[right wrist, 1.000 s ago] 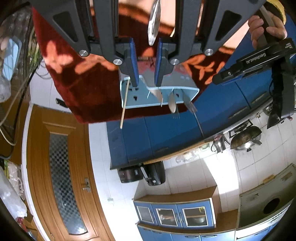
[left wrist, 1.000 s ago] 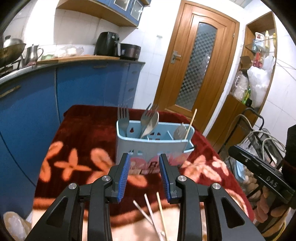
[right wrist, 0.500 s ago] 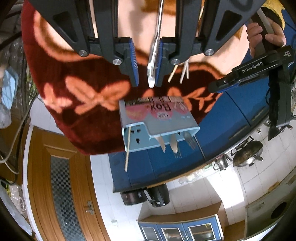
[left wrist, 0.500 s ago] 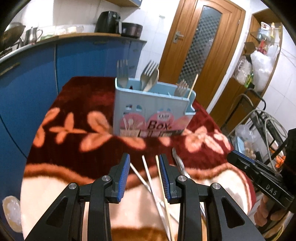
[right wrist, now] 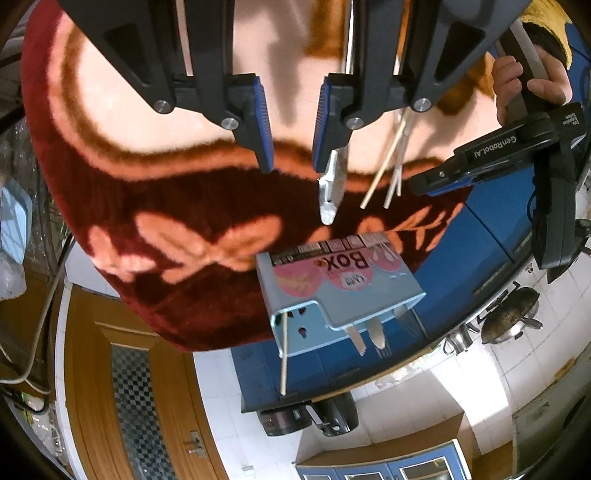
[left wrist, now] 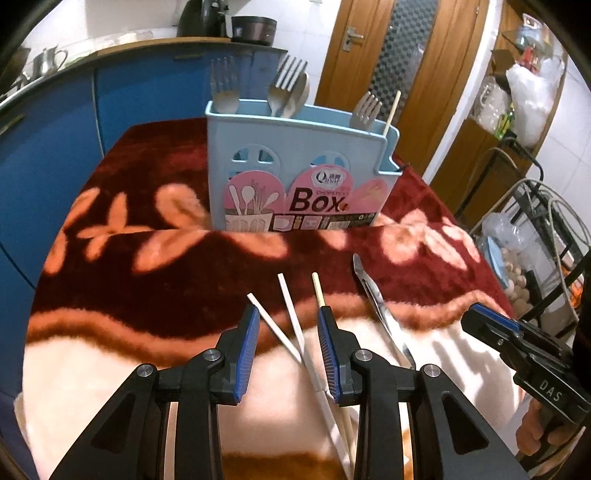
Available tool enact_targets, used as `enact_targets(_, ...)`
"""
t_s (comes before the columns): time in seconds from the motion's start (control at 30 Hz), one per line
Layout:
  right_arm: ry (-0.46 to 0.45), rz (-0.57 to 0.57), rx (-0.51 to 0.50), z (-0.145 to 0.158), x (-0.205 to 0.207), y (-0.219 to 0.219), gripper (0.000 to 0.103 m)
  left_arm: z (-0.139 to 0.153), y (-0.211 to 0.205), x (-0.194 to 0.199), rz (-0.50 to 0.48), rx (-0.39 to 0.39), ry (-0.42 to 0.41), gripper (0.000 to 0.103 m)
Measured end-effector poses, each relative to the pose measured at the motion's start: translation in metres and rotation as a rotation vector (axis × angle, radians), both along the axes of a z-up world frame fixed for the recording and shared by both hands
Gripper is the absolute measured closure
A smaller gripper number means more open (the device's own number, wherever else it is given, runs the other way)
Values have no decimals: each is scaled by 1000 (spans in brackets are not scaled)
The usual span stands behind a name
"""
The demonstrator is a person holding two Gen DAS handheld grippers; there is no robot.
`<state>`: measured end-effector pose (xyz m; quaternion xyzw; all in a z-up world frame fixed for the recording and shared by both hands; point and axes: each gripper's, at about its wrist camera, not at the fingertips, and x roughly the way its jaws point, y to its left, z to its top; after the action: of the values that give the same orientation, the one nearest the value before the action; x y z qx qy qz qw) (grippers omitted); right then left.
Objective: Organize utensils
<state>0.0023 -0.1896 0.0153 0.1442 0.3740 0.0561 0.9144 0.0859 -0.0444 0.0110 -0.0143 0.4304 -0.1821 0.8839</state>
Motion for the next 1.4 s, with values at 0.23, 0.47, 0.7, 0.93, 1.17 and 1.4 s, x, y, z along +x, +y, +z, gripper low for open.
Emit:
enact_targets(0.23, 27, -9, 14, -12, 3, -7, 78, -11, -15, 13, -28, 59, 18, 70)
enact_targets(0.47, 39, -14, 18, -17, 6, -13, 78, -16, -22, 21, -46, 84, 33, 75)
enact_targets(0.7, 49, -16, 20, -22, 8, -14, 78, -20, -25, 35, -37, 77, 67, 88)
enact_targets(0.93, 49, -15, 17, -23, 8, -14, 78, -21, -17, 38, -31, 2, 81, 95)
enact_targets(1.17, 52, -6, 10, -22, 9, -10, 78, -7, 4, 30, -2, -74, 42, 97)
enact_targets(1.4, 67, 30, -1, -20, 15, 3, 78, 6, 27, 24, 58, -104, -7, 99)
